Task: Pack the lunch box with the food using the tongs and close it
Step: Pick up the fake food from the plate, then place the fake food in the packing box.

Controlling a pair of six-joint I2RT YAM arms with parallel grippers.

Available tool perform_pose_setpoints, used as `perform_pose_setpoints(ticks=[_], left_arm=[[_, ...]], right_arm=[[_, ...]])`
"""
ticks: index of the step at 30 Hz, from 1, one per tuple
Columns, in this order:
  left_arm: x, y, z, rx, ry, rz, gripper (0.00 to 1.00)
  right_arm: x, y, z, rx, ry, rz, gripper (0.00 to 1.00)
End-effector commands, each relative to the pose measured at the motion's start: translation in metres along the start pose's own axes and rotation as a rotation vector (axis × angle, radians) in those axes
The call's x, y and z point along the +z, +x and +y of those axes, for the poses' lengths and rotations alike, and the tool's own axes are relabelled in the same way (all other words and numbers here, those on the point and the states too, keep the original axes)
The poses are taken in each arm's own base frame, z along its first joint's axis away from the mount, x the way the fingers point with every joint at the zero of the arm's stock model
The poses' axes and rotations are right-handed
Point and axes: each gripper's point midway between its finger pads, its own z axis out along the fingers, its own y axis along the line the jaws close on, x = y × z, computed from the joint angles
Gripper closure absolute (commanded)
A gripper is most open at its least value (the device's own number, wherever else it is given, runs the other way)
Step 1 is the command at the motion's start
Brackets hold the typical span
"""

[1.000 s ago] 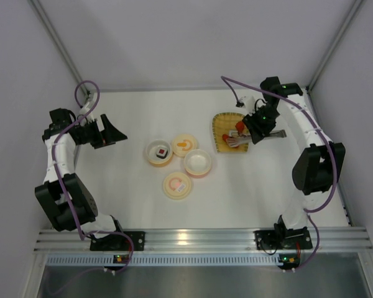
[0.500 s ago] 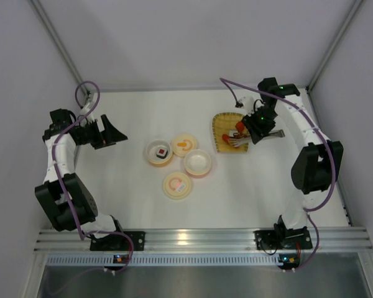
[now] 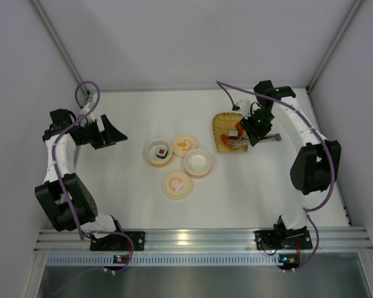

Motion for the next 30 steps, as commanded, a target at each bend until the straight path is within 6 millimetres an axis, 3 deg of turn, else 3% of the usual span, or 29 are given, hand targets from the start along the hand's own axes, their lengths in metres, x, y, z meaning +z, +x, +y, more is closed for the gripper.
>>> perform_pose_setpoints(ticks=[1, 8, 14, 21, 26, 30], left_arm=[[-0.001, -0.006, -0.004, 0.044, 0.022, -0.028, 0.02], [-0.002, -0.009, -0.006, 0.054, 0.021, -0.032, 0.02], [-0.003, -0.008, -0.005, 0.055, 0.015, -0.027, 0.02], [-0.003, -0.007, -0.004, 0.056, 0.012, -0.025, 0.02], [-0.004, -0.007, -0.004, 0.056, 0.007, -0.020, 0.02], [-0.005, -0.007, -0.004, 0.066, 0.002, -0.022, 0.02]], right_arm=[[-0.025, -0.019, 0.012, -0.031, 0.011, -0.114, 0.82], [-0.055, -0.030, 0.038, -0.063, -0.049, -0.245, 0.87], [-0.071, -0.037, 0.084, -0.159, -0.188, -0.316, 0.87], [-0.046, -0.042, 0.126, -0.267, -0.205, -0.277, 0.87], [-0.028, -0.043, 0.138, -0.288, -0.232, -0.242, 0.87], [-0.015, -0.044, 0.131, -0.285, -0.202, -0.237, 0.87]])
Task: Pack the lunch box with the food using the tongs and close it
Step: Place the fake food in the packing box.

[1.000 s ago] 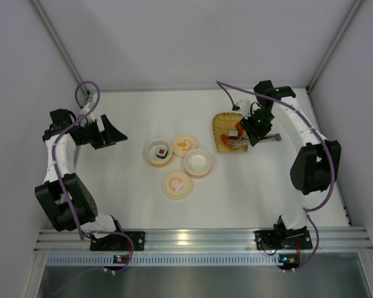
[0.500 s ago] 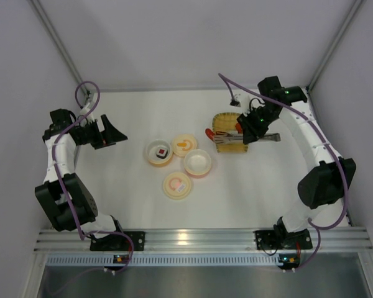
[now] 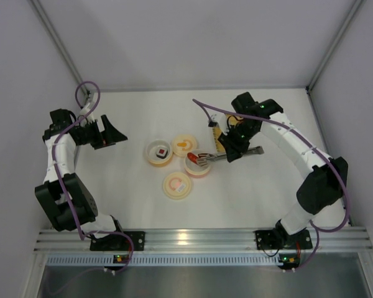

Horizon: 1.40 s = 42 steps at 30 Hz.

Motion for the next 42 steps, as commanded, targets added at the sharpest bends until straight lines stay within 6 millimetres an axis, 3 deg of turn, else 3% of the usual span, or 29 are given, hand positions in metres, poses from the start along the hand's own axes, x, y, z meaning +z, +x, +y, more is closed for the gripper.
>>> perform_pose_setpoints(ticks=[1, 11, 18, 24, 32, 39, 42], left_arm=[[-0.004, -0.008, -0.006, 0.060, 0.013, -0.025, 0.02], [-0.002, -0.005, -0.001, 0.048, 0.007, -0.019, 0.02], [-0.001, -0.004, 0.002, 0.056, -0.003, -0.014, 0.02], [0.000, -0.003, 0.002, 0.046, 0.005, -0.013, 0.02], [0.000, -0.003, 0.002, 0.044, 0.006, -0.015, 0.02], [0.000, -0.003, 0.002, 0.047, 0.006, -0.015, 0.02], [0.000, -0.003, 0.002, 0.050, 0.005, -0.013, 0.02]], right_arm=[[0.005, -0.020, -0.012, -0.044, 0.053, -0.081, 0.87], [0.014, -0.032, -0.027, -0.050, 0.101, -0.135, 0.87], [0.027, -0.020, -0.027, -0.047, 0.086, -0.105, 0.86], [0.029, -0.007, -0.025, -0.058, 0.085, -0.071, 0.84], [0.025, -0.005, -0.024, -0.064, 0.097, -0.065, 0.83], [0.022, -0.010, -0.024, -0.051, 0.086, -0.061, 0.55], [0.018, -0.015, -0.022, -0.051, 0.080, -0.072, 0.51]])
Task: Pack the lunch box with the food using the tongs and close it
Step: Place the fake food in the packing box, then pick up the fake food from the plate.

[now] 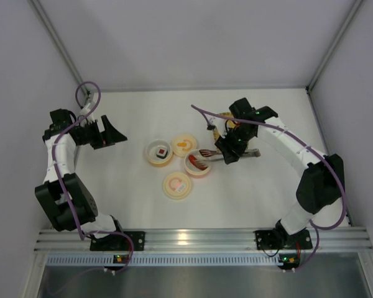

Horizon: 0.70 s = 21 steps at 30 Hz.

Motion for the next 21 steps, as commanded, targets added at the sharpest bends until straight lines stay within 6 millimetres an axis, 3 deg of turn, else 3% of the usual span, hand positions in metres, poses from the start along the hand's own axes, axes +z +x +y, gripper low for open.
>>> perform_pose_setpoints(ticks=[1, 8, 14, 17, 21], left_arm=[[0.000, -0.003, -0.001, 0.033, 0.020, -0.015, 0.02], [0.000, -0.004, -0.002, 0.037, 0.023, -0.018, 0.02], [-0.003, -0.005, -0.004, 0.058, 0.019, -0.024, 0.02], [-0.005, -0.005, -0.004, 0.076, 0.003, -0.026, 0.02], [-0.005, -0.004, -0.004, 0.077, 0.002, -0.022, 0.02]], right_arm=[[-0.018, -0.025, 0.002, -0.038, 0.012, -0.076, 0.51], [-0.033, -0.041, 0.008, -0.036, -0.001, -0.126, 0.52], [-0.052, -0.055, -0.004, 0.015, 0.030, -0.192, 0.54], [-0.065, -0.052, -0.023, 0.077, 0.070, -0.203, 0.55], [-0.081, -0.033, -0.065, 0.197, 0.204, -0.194, 0.55]])
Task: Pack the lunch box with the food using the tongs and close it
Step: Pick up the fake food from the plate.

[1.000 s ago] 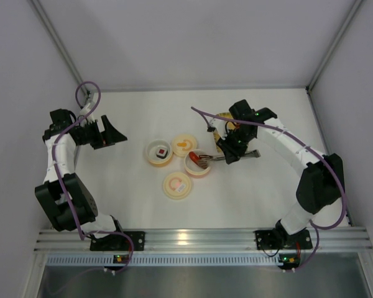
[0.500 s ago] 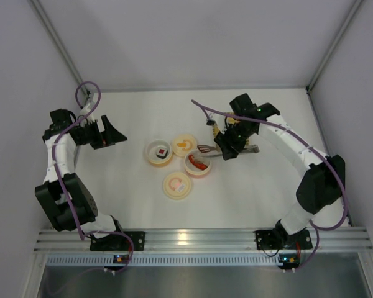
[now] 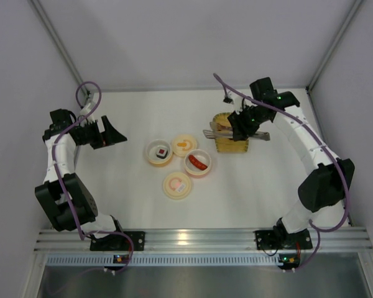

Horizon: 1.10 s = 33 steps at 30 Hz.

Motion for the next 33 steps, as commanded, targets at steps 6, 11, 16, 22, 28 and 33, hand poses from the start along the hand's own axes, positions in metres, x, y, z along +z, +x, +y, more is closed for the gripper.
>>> perform_pose_setpoints(ticks=[6, 11, 16, 22, 28, 33], left_arm=[[-0.002, -0.003, -0.006, 0.035, 0.029, -0.019, 0.02], [-0.001, -0.004, -0.004, 0.030, 0.026, -0.023, 0.02], [0.000, -0.002, -0.001, 0.031, 0.020, -0.015, 0.02], [0.001, -0.003, -0.002, 0.029, 0.027, -0.016, 0.02], [0.003, -0.004, 0.000, 0.016, 0.032, -0.015, 0.02], [0.004, -0.005, 0.001, 0.013, 0.032, -0.017, 0.02]], right_arm=[[-0.035, 0.022, -0.088, 0.253, 0.336, 0.028, 0.55], [-0.034, 0.031, -0.110, 0.343, 0.474, 0.041, 0.55], [-0.021, 0.032, -0.107, 0.352, 0.426, 0.035, 0.54], [-0.007, 0.028, -0.103, 0.264, 0.329, 0.054, 0.53], [0.003, 0.033, -0.106, 0.281, 0.309, 0.104, 0.53], [0.007, 0.045, -0.101, 0.352, 0.316, 0.127, 0.53]])
